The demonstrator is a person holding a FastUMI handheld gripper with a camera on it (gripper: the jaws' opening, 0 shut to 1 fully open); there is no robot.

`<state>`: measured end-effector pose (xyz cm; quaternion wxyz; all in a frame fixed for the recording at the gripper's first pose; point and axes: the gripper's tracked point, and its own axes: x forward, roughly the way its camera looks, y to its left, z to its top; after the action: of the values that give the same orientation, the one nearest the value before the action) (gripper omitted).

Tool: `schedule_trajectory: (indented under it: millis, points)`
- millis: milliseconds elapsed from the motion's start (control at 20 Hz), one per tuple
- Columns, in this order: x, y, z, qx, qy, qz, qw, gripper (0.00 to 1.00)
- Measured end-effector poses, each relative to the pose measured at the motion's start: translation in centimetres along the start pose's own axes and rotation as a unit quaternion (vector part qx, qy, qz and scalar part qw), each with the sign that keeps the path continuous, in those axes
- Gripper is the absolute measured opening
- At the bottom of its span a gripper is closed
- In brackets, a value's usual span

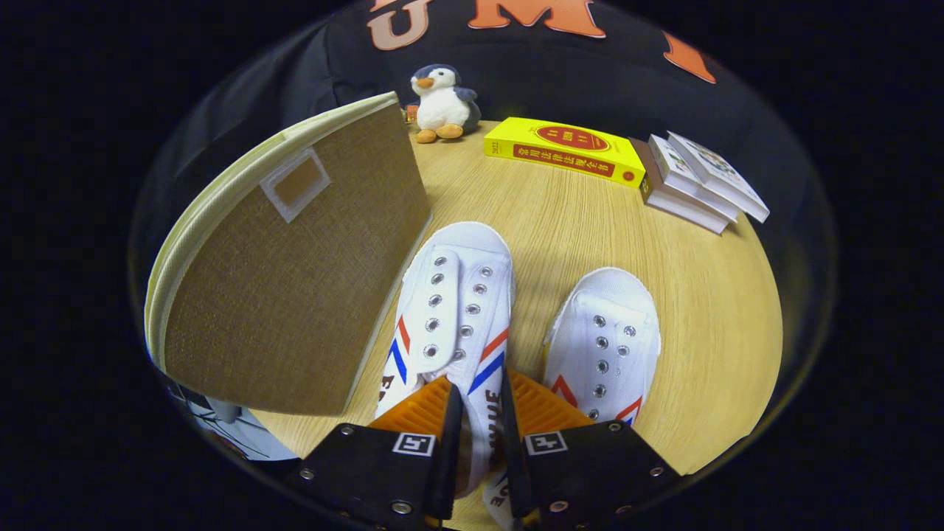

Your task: Open the storage box then place both shoes into the box .Put the left shoe in first, then the right shoe, with the right side of both shoes facing outward in a uniform manner.

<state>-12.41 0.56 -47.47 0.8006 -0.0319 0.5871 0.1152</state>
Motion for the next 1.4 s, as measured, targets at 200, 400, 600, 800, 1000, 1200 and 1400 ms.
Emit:
schedule_trajectory:
  millis: [200,400,600,800,1000,1200,1400]
  points:
    - [-0.3,-0.1,0.0,0.076,0.003,0.012,0.997,0.05]
    - [-1.7,1.1,1.5,0.125,-0.030,0.026,0.991,0.02]
    - [-2.7,1.5,2.9,0.175,-0.048,0.040,0.983,0.01]
    - [-3.8,1.4,4.3,0.211,-0.074,0.047,0.973,0.01]
    - [-6.8,1.5,7.1,0.234,-0.112,0.058,0.964,0.01]
    - [-11.1,2.4,11.0,0.228,-0.155,0.066,0.959,0.01]
    - [-14.6,5.4,14.7,0.209,-0.185,0.094,0.956,0.01]
